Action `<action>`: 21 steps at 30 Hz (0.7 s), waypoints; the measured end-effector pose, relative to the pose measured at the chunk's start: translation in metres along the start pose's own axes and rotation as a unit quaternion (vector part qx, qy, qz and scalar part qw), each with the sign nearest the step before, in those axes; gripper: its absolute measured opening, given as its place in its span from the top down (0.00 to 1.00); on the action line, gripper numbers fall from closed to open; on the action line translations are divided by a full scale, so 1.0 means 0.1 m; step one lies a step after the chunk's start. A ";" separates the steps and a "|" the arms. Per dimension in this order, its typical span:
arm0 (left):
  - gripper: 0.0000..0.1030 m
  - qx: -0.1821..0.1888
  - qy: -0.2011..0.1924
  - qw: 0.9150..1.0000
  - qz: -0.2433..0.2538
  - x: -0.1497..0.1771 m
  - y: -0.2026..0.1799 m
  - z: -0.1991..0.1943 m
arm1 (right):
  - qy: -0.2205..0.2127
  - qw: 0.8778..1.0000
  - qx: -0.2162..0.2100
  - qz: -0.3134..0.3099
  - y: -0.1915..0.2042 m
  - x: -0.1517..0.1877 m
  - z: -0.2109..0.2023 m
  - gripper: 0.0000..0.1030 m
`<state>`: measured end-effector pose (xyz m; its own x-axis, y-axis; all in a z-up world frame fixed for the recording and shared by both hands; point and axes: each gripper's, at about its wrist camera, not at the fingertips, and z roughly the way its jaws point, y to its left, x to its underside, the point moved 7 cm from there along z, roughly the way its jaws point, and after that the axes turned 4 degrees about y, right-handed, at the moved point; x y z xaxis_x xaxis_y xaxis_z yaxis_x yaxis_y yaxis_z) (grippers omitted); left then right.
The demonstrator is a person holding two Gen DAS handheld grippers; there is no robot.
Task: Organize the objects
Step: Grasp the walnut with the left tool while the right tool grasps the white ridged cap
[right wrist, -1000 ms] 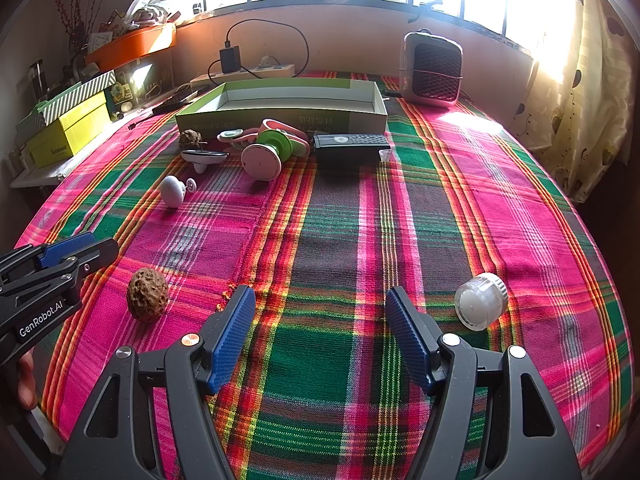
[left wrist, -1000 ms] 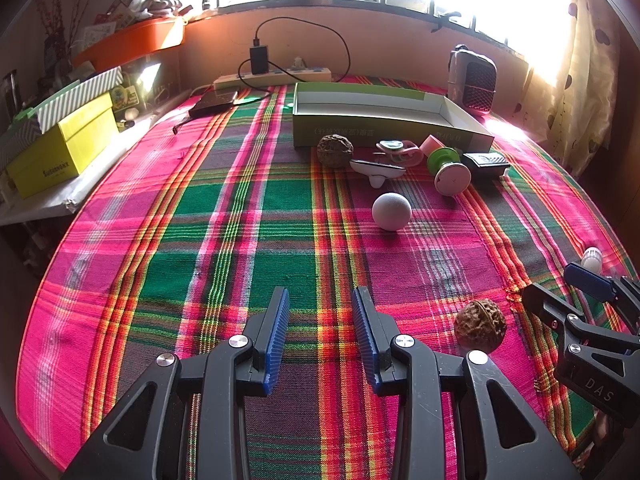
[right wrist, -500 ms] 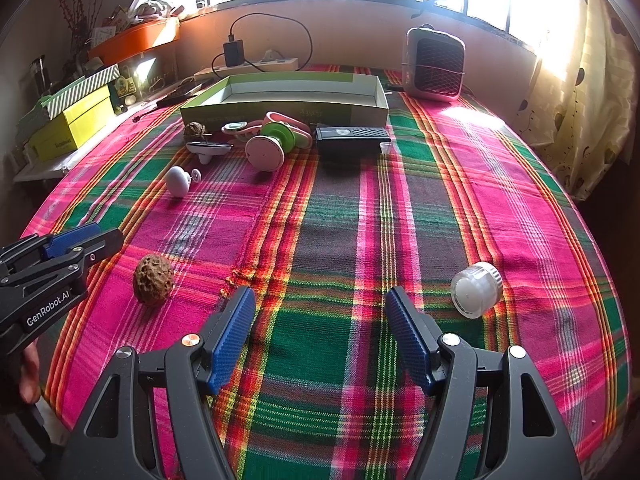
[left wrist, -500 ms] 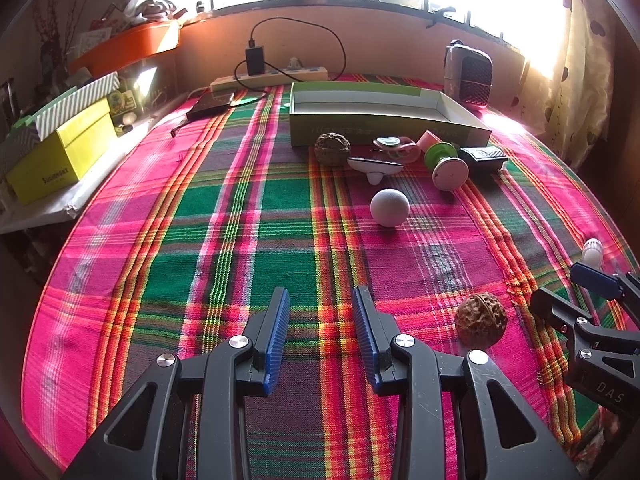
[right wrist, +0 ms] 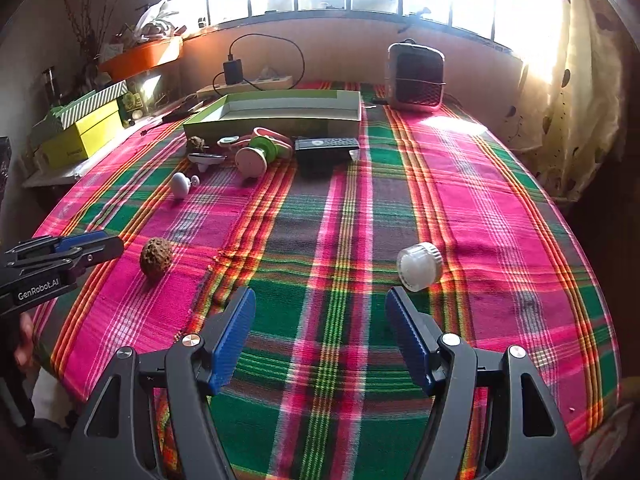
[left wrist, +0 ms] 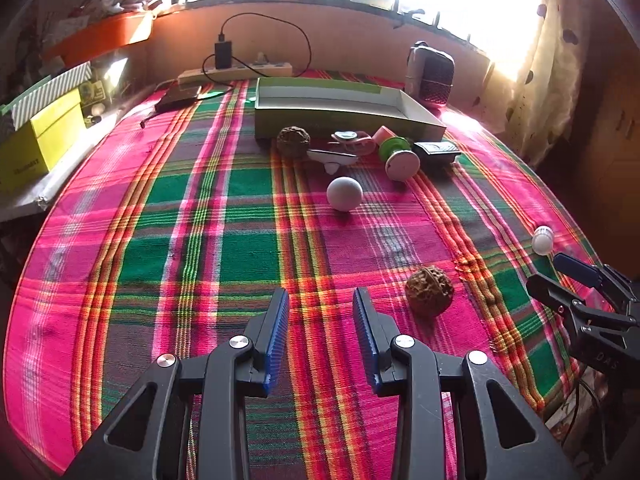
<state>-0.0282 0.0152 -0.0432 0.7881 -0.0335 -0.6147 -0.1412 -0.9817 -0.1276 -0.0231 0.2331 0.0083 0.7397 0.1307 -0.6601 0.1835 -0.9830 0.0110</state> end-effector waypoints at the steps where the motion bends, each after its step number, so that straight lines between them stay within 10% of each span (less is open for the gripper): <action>1: 0.70 0.007 0.001 1.000 0.004 0.00 -0.03 -0.01 | -0.002 1.000 0.000 0.008 -0.05 0.00 -0.01 0.34; 8: 0.69 0.067 -0.001 0.997 0.036 0.00 -0.34 -0.08 | -0.009 0.998 0.027 0.050 -0.39 -0.01 -0.02 0.34; 21: 0.64 0.064 0.023 0.996 0.058 0.00 -0.54 0.08 | 0.025 0.998 0.037 0.041 -0.57 -0.06 0.22 0.34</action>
<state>-0.0256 0.0693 -0.0422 0.7881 -0.1571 -0.5951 -0.3064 -0.9387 -0.1580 -0.0529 0.2854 -0.0050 0.7822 0.0548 -0.6207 0.0752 -0.9971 0.0067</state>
